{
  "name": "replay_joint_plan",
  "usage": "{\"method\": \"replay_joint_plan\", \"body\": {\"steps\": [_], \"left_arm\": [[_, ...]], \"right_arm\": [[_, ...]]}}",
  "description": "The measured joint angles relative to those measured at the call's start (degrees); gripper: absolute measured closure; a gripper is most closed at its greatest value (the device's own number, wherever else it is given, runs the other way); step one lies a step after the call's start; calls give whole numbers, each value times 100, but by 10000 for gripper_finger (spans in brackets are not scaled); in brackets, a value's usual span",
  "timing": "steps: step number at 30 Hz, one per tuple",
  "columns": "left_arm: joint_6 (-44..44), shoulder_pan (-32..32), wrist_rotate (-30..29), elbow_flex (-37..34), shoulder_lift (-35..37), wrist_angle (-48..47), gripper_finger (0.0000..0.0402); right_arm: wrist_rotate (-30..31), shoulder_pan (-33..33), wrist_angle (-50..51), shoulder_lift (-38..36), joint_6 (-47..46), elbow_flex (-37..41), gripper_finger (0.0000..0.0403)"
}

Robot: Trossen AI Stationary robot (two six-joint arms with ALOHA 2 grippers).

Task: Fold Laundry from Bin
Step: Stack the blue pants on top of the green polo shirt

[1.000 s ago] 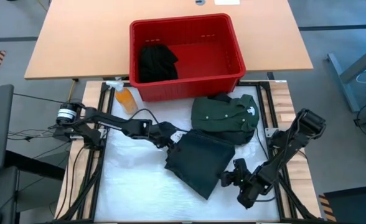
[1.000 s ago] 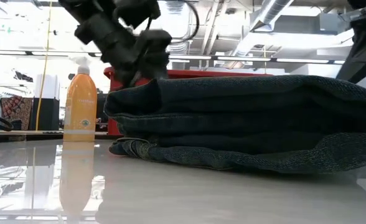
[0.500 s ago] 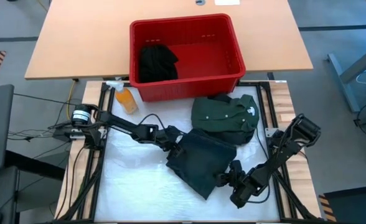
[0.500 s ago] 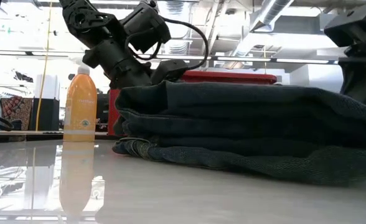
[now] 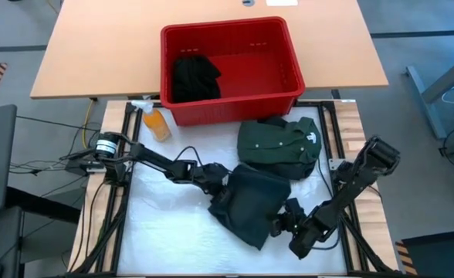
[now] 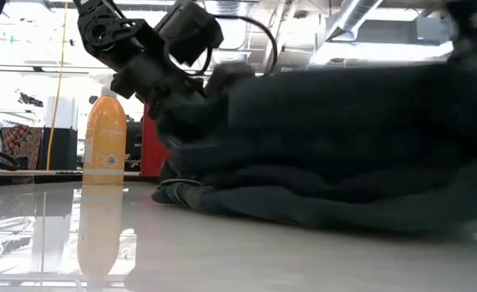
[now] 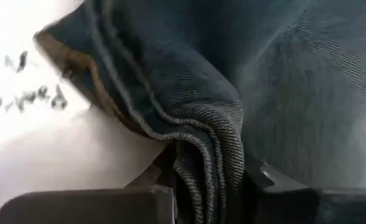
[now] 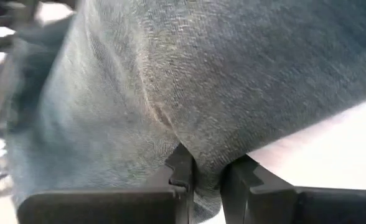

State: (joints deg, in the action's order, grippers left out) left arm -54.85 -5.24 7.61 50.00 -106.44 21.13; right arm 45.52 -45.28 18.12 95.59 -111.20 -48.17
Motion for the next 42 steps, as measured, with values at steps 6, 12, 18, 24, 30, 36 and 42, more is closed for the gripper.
{"method": "replay_joint_plan", "body": {"steps": [6,12,18,24,30,36,42], "left_arm": [[172,-150,412,309,295,359,340],[632,-282,-325,488,948,405,340],[970,-212,-1669,553,1522,475,340],[1132,260,-2098,830,1454,499,340],[1261,841,-1831,1430,884,484,340],[1161,1320,-1345,2399,-104,-193,340],[1062,1381,-1291,3295,-931,-1087,340]], "right_arm": [[216,73,385,-884,1708,-458,335],[231,348,1424,-1754,3025,-1090,335],[75,942,2736,-2718,3927,-1581,335],[-569,2052,3792,-3569,4646,-1627,335],[-1030,3092,5333,-4023,4727,-1627,335],[-1321,3706,6172,-4043,4731,-1584,335],[-1855,4427,6099,-4058,5057,-609,335]]}}
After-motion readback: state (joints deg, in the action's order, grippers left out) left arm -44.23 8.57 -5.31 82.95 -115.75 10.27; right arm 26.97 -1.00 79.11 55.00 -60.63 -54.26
